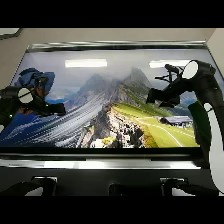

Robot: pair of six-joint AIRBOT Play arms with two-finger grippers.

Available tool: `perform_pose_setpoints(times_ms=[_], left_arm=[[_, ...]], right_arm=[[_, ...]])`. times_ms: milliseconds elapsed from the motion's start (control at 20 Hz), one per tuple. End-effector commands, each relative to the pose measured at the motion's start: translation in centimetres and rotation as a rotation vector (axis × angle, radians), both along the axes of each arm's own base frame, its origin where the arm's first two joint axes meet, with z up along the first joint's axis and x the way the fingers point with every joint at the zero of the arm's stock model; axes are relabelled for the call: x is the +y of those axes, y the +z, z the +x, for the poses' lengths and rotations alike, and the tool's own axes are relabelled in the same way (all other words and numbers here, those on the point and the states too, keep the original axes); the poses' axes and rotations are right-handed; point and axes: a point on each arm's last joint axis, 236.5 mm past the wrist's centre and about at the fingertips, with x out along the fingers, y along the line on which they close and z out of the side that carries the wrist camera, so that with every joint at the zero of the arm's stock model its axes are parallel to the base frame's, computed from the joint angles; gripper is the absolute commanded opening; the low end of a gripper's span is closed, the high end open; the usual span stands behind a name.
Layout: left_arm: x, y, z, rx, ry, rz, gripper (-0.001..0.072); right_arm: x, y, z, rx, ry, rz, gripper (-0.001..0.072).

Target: Fold the shirts.

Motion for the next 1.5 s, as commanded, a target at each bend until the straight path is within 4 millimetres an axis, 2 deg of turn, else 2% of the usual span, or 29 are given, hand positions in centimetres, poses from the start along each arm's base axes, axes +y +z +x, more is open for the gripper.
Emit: perform_pose_setpoints(times_ms=[0, 400, 650, 800, 1000, 1100, 1150, 1200, 1250, 1300, 1350, 1400, 1450], left_arm=[[0.0, 0.0, 0.0, 0.0, 0.0, 0.001, 0.0709], [0.0, 0.0, 0.0, 0.0, 0.0, 0.0, 0.0709], [-0.1, 0.1, 0.3, -0.013, 0.004, -0.003, 0.0709], [-0.3, 0.9, 2.7, -0.119, 0.009, -0.017, 0.0709], [-1.2, 1.7, 4.7, -0.206, 0.033, -0.062, 0.0709], [-1.1, 3.6, 7.0, -0.313, 0.04, -0.074, 0.0711], [-0.1, 5.9, 8.8, -0.39, 0.07, -0.082, 0.0712], [2.0, 8.3, 10.4, -0.443, 0.129, -0.08, 0.0712], [5.8, 10.5, 11.9, -0.472, 0.207, -0.054, 0.0711], [10.3, 11.7, 12.7, -0.464, 0.295, -0.015, 0.0707], [15.8, 11.7, 12.4, -0.409, 0.416, 0.027, 0.0673], [20.9, 10.3, 10.9, -0.314, 0.552, 0.047, 0.066], [24.5, 8.1, 9.1, -0.216, 0.672, 0.024, 0.0661]], right_arm=[[0.0, 0.0, 0.0, 0.001, 0.0, 0.0, 0.068], [0.0, 0.0, 0.1, -0.004, -0.003, 0.001, 0.0681], [0.1, 0.5, 2.5, -0.101, -0.032, 0.011, 0.068], [0.1, 1.0, 3.8, -0.159, -0.047, 0.016, 0.0681], [0.0, 1.9, 6.2, -0.264, -0.072, 0.025, 0.0682], [0.0, 2.4, 7.0, -0.302, -0.083, 0.029, 0.0681], [0.0, 2.3, 7.0, -0.301, -0.082, 0.029, 0.0681], [0.0, 2.3, 6.9, -0.3, -0.071, 0.025, 0.0681], [0.0, 2.2, 6.7, -0.296, -0.048, 0.017, 0.0681], [0.0, 1.9, 6.2, -0.277, -0.03, 0.012, 0.0681], [0.1, 1.8, 5.9, -0.262, -0.025, 0.011, 0.068], [0.1, 1.6, 5.5, -0.245, -0.021, 0.012, 0.068], [0.3, 1.5, 5.1, -0.228, -0.016, 0.018, 0.068]])
